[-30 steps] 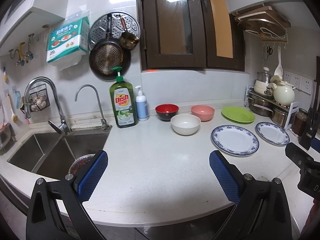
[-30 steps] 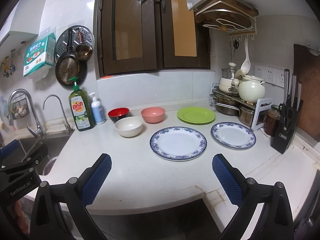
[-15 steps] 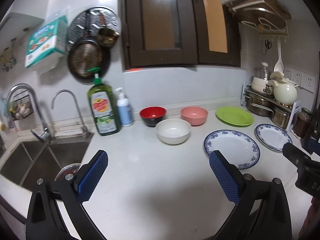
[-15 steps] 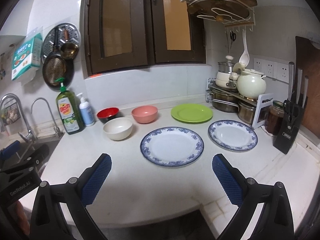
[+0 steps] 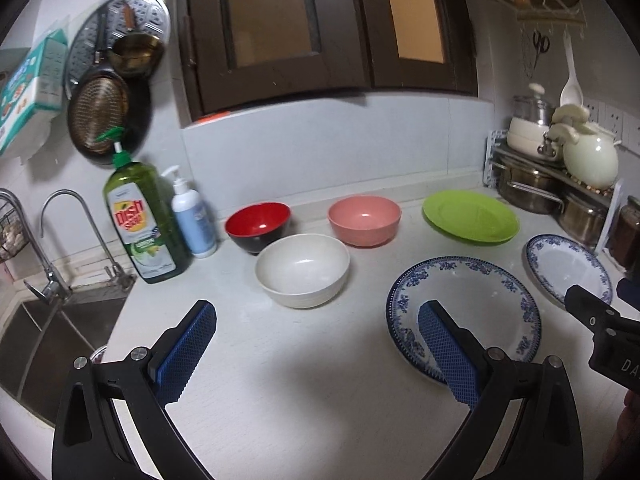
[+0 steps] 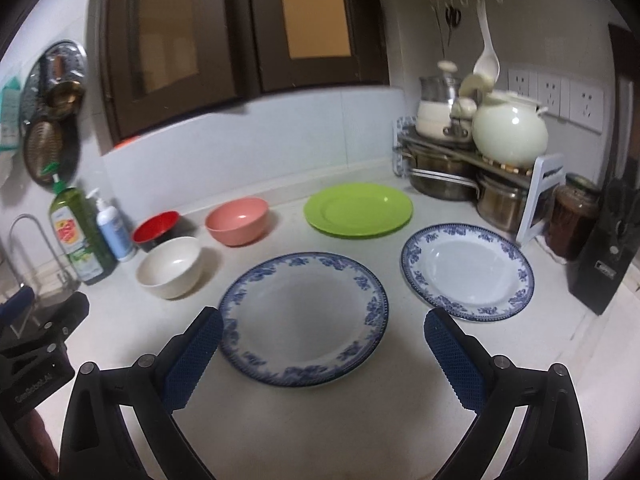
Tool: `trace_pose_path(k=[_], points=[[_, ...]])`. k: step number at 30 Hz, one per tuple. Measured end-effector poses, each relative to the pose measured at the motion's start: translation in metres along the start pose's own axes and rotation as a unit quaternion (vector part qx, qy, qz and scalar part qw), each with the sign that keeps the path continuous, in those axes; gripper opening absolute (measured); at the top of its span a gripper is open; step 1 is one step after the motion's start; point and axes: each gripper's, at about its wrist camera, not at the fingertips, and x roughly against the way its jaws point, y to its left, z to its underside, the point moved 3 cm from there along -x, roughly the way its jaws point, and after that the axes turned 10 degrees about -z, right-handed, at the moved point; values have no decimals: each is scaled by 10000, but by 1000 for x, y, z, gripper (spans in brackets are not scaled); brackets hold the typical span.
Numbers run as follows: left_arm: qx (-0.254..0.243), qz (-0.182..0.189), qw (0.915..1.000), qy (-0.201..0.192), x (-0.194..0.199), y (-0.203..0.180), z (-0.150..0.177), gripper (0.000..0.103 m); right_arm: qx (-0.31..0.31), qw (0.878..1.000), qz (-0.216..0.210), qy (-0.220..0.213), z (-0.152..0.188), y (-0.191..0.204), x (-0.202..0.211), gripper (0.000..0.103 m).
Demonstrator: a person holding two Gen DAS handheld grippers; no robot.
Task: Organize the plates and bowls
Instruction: 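Move both tools to the larger blue-and-white plate and close on its rim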
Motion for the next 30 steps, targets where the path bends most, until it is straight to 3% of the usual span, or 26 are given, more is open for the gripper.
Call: trace_pose_path(k=[14,30], points=[[-335,303,9963,734,-83,-62,5,95,-295,9972,307,614,0,-66,-80,97],[-600,853,9792,1738,-145,-103,23,66,-555,9863,387,1501,14,-89,-144,73]])
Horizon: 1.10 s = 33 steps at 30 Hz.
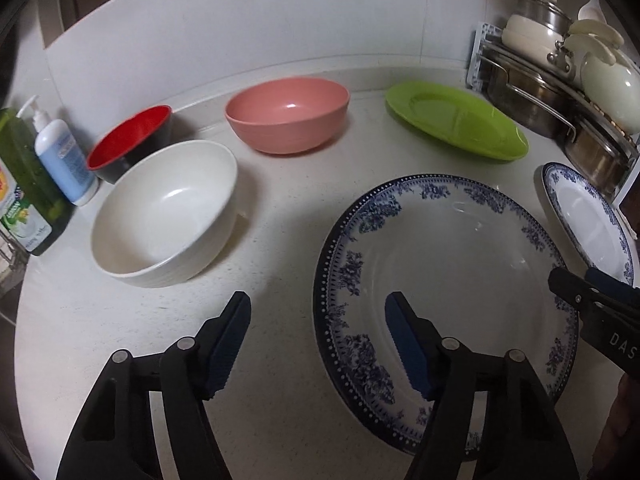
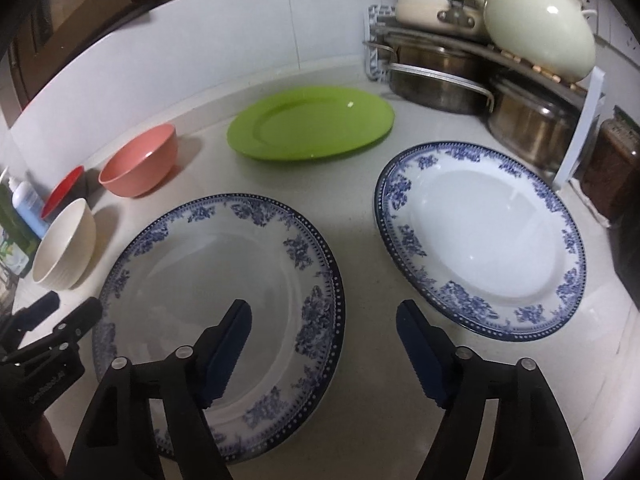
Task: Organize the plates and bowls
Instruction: 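Move both tools to the larger blue-and-white plate and close on its rim, then lift the blue-and-white plate with both tools and carry it toward the sink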
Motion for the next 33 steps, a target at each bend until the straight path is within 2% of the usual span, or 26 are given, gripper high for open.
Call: trace_pose_path(k=[11,21,30,33], points=[[-142,175,9994,266,-14,-7,-3,51,-208,9988,-107,428,-2,-3,-24,58],[-173,394,9982,408,-19,-12,-4,36,-164,9985,-2,524,-5,-4,-29,46],[-269,467,9974,489,-21,-14,-9,34,-117,9976,-33,686,-8,-3,-31,34],[-288,450,9972,522,-22,-16,-10,34,-60,9970,-18,771,-9,-1,-32,34]])
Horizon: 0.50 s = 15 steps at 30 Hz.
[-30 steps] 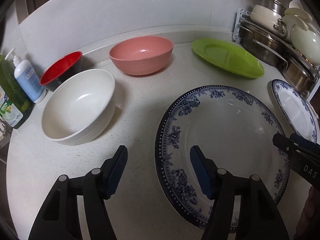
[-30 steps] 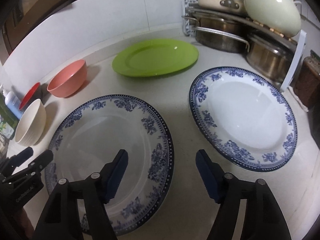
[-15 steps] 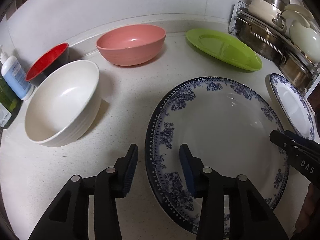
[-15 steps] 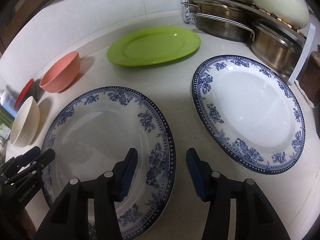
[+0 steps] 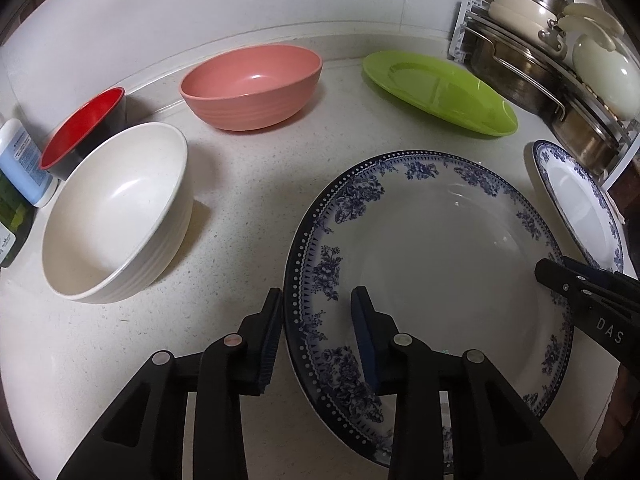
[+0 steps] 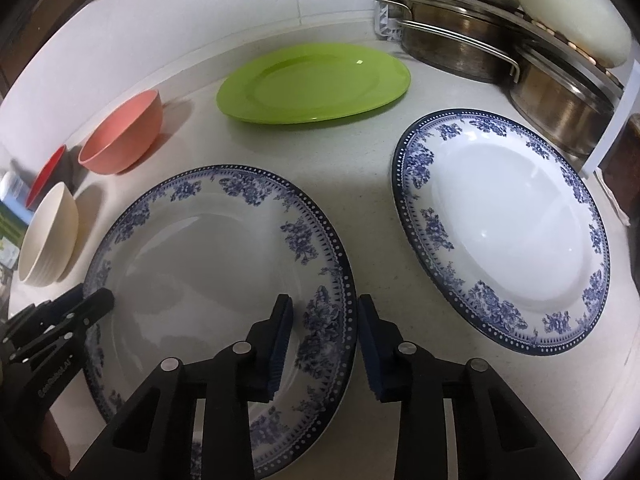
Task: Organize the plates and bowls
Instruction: 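Lift the blue-and-white plate with both tools and carry it toward the sink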
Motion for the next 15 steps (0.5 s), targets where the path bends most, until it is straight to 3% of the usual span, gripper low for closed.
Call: trace_pose_path(k=[15], points=[[219,-125,9997,-76,26,22,13,34,148,9998,14,125,3,15,12,34]])
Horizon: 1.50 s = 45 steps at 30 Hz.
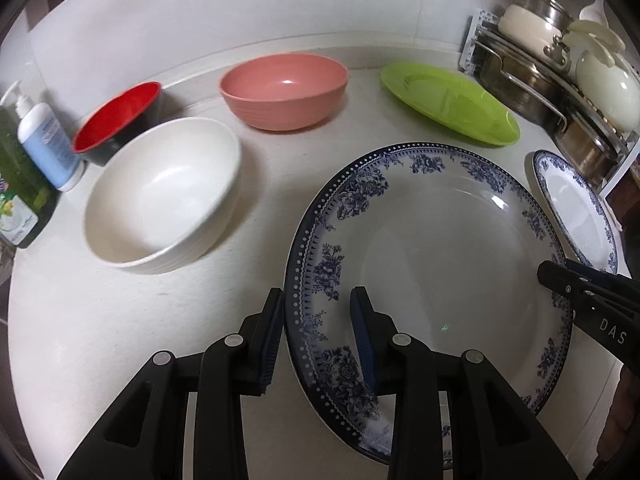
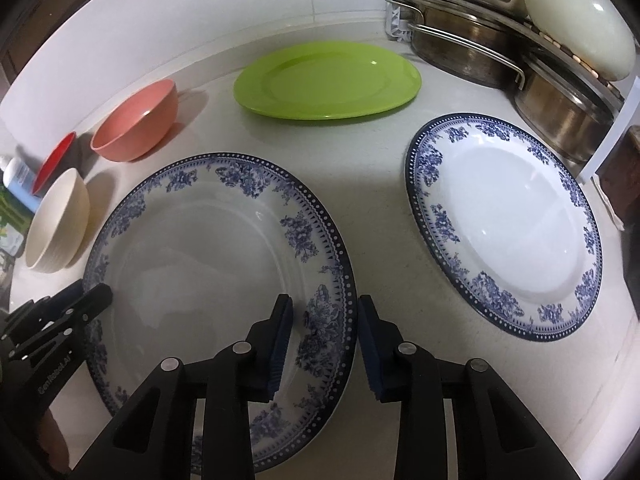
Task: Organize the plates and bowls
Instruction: 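Lift the blue-and-white plate with both tools and carry it toward the sink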
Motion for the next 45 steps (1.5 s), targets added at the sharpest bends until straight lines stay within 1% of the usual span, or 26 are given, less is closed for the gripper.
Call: trace_pose_path(k=[4,13,18,24,30,35,40,45], points=[[106,-34,9999,-89,15,16,5,34,54,10000,-31,-24,1,12,11,34],[403,-243,9983,-337,51,60,22,34,294,9993,-159,-158,9,54,36,34],[601,-397,9962,-489,72,90,35,33,477,9982,-277,-245,16,82,49,34],[845,-573,9933,-538,88,129,54,33,705,9960,-436,-336,25,122,61,34],[1130,-788,9893,-485,97,168,75,33,935,9934,-593,-298,34,163,63,34],[1338,-946,9857,-401,99,197,92,33,1162,9902,-752,-198,49,201,59,34],[1488,-1049,9829,-281,96,224,108,33,1327,9872,-885,-73,61,233,51,34],[1576,-1120,9810,-144,88,242,120,33,1443,9848,-964,64,71,254,40,34]])
